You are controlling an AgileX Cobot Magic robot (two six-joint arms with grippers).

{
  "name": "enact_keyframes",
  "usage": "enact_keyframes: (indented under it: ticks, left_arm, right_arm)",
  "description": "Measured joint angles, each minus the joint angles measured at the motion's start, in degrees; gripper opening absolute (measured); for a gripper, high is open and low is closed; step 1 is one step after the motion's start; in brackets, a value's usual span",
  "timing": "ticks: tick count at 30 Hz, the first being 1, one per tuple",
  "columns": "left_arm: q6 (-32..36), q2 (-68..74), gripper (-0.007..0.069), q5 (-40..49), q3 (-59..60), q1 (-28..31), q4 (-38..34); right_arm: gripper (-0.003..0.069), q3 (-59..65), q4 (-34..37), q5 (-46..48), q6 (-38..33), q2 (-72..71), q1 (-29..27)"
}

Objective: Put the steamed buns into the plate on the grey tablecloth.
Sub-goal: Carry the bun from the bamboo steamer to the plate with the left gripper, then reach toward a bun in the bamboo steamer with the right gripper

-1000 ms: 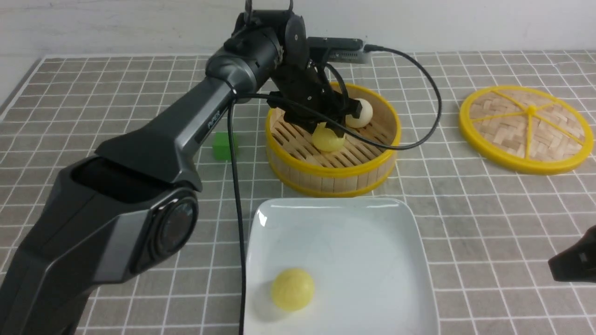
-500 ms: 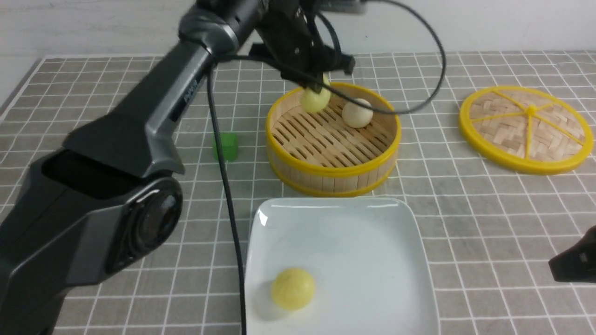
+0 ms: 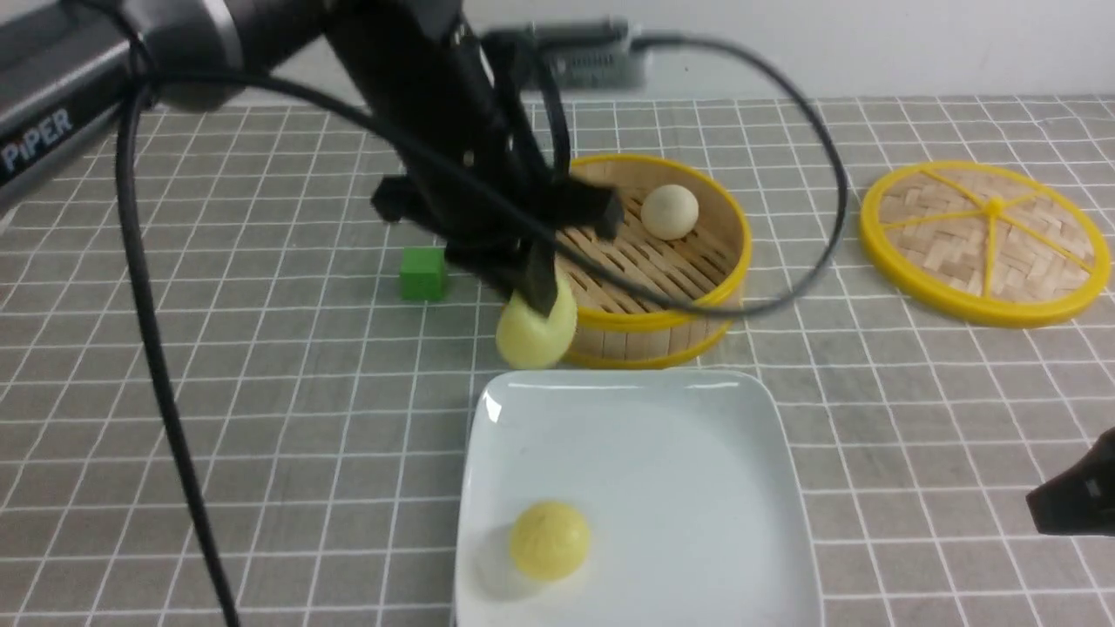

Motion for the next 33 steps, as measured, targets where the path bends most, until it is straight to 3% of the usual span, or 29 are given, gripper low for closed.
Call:
enact_keyframes:
  ticks: [5, 11, 19, 22, 24, 27, 30, 33]
  left_arm:
    - [1.2, 0.6, 0.0038, -7.1, 11.0, -2.0, 0.8]
    - [1.2, 1.2, 0.0119, -12.0, 11.8, -2.0, 0.6]
    - [1.8, 1.1, 0.0515, -12.1, 11.8, -2.0, -0.7]
    - [2.2, -0.7, 0.0573, -10.8, 11.1, -2.0, 0.9]
    - [2.2, -2.9, 0.0554, -9.9, 9.6, -2.0, 3.7]
    - [0.6, -8.2, 0.0433, -7.2, 6.7, -2.0, 10.2]
    - [0.4, -14.7, 0.0171, -2.2, 5.9, -1.9, 15.9]
    - [0.1, -18.2, 0.0045, -0.8, 6.3, -1.2, 18.5]
  right_arm:
    - [0.0239, 0.0, 0.0, 0.3, 0.0, 0.0, 0.0]
    - [0.0239, 0.0, 0.3, 0.7, 0.0, 0.0, 0.0]
    - [0.0239, 0.0, 2.6, 3.6, 0.0, 0.0, 0.0]
    - [0.0239, -0.9, 3.0, 6.0, 0.0, 0.2, 0.0]
    - [0.0236, -2.6, 3.2, 7.5, 0.0, 0.8, 0.2]
    - [0.0195, -7.9, 2.9, 9.4, 0.0, 3.0, 3.4]
    - [0.0099, -16.6, -0.7, 11.0, 0.7, 7.8, 11.9]
    - [0.0016, -24.8, -6.8, 11.5, 4.5, 13.7, 18.9]
